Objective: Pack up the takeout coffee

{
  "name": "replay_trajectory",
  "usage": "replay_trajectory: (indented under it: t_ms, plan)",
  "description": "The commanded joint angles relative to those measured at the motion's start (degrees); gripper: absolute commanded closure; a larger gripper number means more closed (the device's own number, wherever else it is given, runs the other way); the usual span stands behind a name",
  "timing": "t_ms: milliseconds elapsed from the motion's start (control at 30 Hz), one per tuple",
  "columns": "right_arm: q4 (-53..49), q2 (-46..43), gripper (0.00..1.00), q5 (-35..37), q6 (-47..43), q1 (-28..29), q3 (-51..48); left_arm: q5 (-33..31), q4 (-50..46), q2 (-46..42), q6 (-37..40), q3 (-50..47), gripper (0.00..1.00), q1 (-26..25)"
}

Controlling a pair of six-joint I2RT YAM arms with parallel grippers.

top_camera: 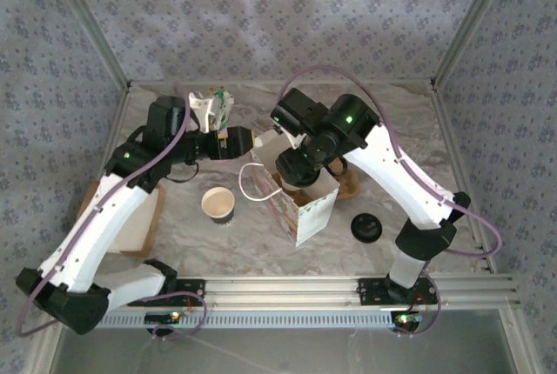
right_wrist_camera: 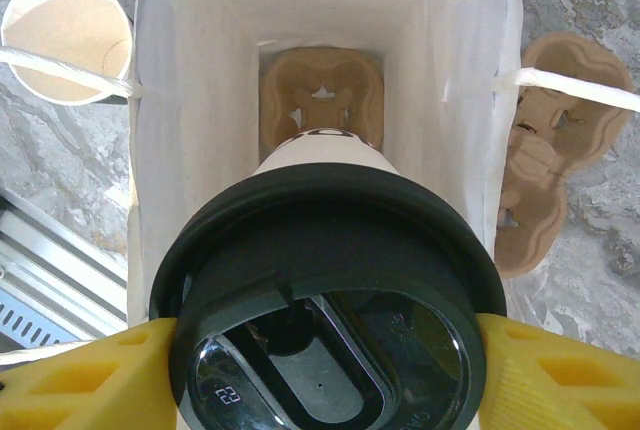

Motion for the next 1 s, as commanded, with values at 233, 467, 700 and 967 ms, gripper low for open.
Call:
replay_trajectory:
  t_ms: [233, 467, 700, 967]
  plan:
    - [-9.1, 1.2, 0.31, 1.1, -0.5, 1.0, -3.7, -1.5, -1.4, -4.3, -1.4, -4.2, 0.01, 0.3]
    - [-9.1, 1.7, 0.31, 0.4, -0.5, 1.1, -6.2, -1.4, -1.7, -5.9, -2.0, -5.7, 0.01, 0.2]
    - [-9.1, 2.6, 0.31, 0.3, -0.5, 1.0, -7.5, -1.3, -1.6, -6.6, -2.4, -6.8, 0.01, 0.2]
    - [-8.5, 3.3, 0.31, 0.2, -0.4, 1.1, -9.6, -1.2, -1.8, -8.3, -3.0, -7.9, 0.01, 0.1]
